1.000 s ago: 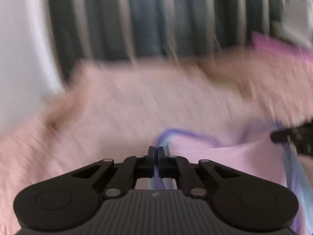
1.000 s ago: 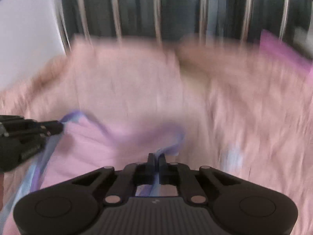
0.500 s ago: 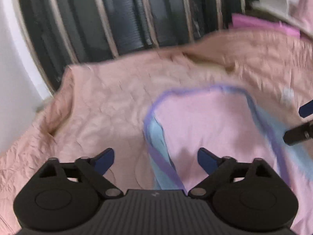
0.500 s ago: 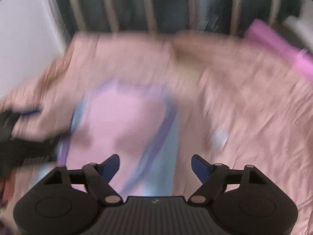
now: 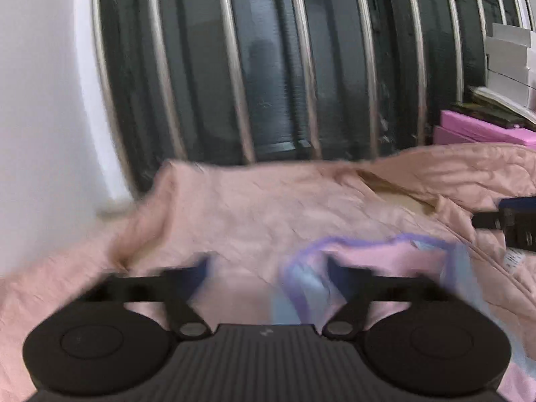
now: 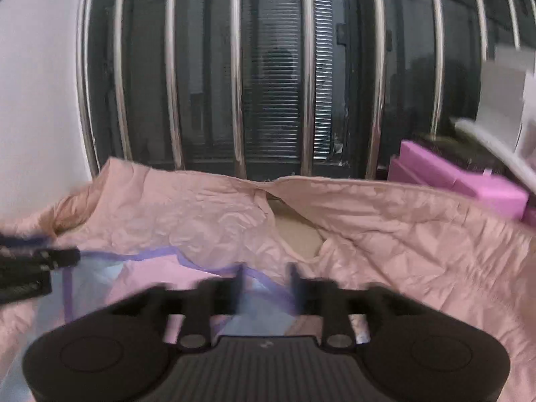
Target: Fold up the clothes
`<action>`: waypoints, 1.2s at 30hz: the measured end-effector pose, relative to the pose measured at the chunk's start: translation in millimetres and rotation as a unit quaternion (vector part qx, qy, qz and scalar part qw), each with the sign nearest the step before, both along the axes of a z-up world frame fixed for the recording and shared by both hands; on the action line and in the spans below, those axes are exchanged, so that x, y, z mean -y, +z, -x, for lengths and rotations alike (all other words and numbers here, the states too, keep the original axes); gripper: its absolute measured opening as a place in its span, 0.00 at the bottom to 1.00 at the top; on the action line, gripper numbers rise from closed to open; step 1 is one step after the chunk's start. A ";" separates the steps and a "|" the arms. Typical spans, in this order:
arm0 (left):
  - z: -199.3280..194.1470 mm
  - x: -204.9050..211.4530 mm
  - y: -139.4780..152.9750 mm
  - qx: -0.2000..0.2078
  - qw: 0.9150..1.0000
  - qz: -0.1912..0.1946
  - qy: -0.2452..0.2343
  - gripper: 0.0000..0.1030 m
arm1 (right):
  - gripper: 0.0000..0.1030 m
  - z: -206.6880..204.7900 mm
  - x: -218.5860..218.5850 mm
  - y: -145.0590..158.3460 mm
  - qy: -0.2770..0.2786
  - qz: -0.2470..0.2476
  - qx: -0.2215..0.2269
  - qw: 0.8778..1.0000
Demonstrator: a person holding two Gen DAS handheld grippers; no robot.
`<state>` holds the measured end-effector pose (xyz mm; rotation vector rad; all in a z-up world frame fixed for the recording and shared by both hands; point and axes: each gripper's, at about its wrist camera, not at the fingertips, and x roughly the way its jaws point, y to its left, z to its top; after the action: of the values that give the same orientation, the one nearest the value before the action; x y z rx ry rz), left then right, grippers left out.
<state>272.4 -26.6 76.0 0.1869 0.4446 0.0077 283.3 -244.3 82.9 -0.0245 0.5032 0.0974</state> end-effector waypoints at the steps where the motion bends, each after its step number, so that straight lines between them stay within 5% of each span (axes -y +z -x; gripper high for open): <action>1: 2.0 -1.0 3.9 -0.006 1.000 -0.008 -0.004 0.92 | 0.54 0.5 0.9 3.0 -0.008 0.008 -0.013 1.000; 4: 1.6 -10.3 2.5 -0.080 0.995 -0.004 -0.055 0.92 | 0.64 -2.3 6.5 9.4 -0.001 -0.006 -0.085 0.996; 7: -1.6 -18.1 -16.8 -0.160 0.979 0.010 -0.122 0.92 | 0.64 -8.3 13.1 4.6 0.055 -0.061 -0.198 0.977; 9: -8.3 -15.2 -34.9 -0.185 0.975 -0.002 -0.126 0.88 | 0.64 -6.3 5.4 -3.9 0.084 -0.029 -0.230 0.969; 11: -12.4 -12.6 -46.0 -0.197 0.972 -0.013 -0.127 0.57 | 0.57 -10.4 0.1 -17.6 0.081 -0.003 -0.253 0.964; 12: -14.5 -11.2 -51.6 -0.202 0.971 -0.018 -0.128 0.45 | 0.36 -12.7 -1.7 -23.4 0.080 0.002 -0.262 0.962; 13: -16.4 -10.6 -55.7 -0.208 0.969 -0.019 -0.130 0.20 | 0.17 -14.9 -3.6 -29.2 0.080 0.006 -0.271 0.959; 14: -18.0 -12.4 -54.1 -0.211 0.968 -0.005 -0.135 0.09 | 0.13 -16.3 -6.4 -34.6 0.084 0.011 -0.274 0.958; 16: -21.0 -15.7 -48.7 -0.185 0.975 0.015 -0.122 0.03 | 0.07 -16.5 -7.1 -34.5 0.077 0.008 -0.246 0.966; 18: -18.5 -22.4 -34.9 -0.105 0.990 0.046 -0.082 0.03 | 0.02 -16.7 -7.7 -34.4 0.071 0.006 -0.218 0.973; 20: -7.4 -27.4 -21.7 0.003 0.996 0.075 -0.050 0.09 | 0.02 -9.2 -3.4 -20.5 0.021 -0.019 -0.071 0.997; 22: -5.4 -24.4 -17.8 -0.019 0.996 0.041 -0.072 0.67 | 0.13 0.3 -1.2 -15.6 -0.016 -0.016 0.005 1.000; 23: -4.5 -22.9 -15.9 -0.030 0.996 0.025 -0.082 0.76 | 0.22 -4.0 -3.6 -15.3 -0.009 0.009 -0.037 0.999; 24: -3.0 -21.5 -14.2 -0.038 0.995 0.006 -0.092 0.78 | 0.41 -8.3 -4.4 -16.0 -0.004 0.015 -0.076 0.997; 25: 0.1 -20.9 -13.6 -0.038 0.995 -0.015 -0.094 0.78 | 0.52 -8.3 -1.0 -14.6 0.002 -0.004 -0.097 0.995; 28: -7.7 -30.4 -18.8 -0.128 0.986 0.010 -0.108 0.78 | 0.54 -9.6 4.3 -12.8 0.045 -0.059 -0.163 0.984; 33: -30.0 -32.7 -55.6 -0.243 0.965 0.003 -0.094 0.79 | 0.54 -16.3 -7.7 -35.6 0.069 -0.001 -0.252 0.965; 35: -28.1 -34.5 -56.9 -0.244 0.965 0.012 -0.096 0.63 | 0.54 -17.3 -8.3 -44.1 0.079 0.002 -0.258 0.963; 36: -28.1 -35.0 -55.9 -0.243 0.964 0.024 -0.104 0.39 | 0.46 -16.8 -8.9 -43.3 0.078 0.006 -0.254 0.964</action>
<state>300.5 8.3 20.1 0.1863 0.9128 -0.2593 300.1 -235.4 39.6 -0.0507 1.0166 0.2583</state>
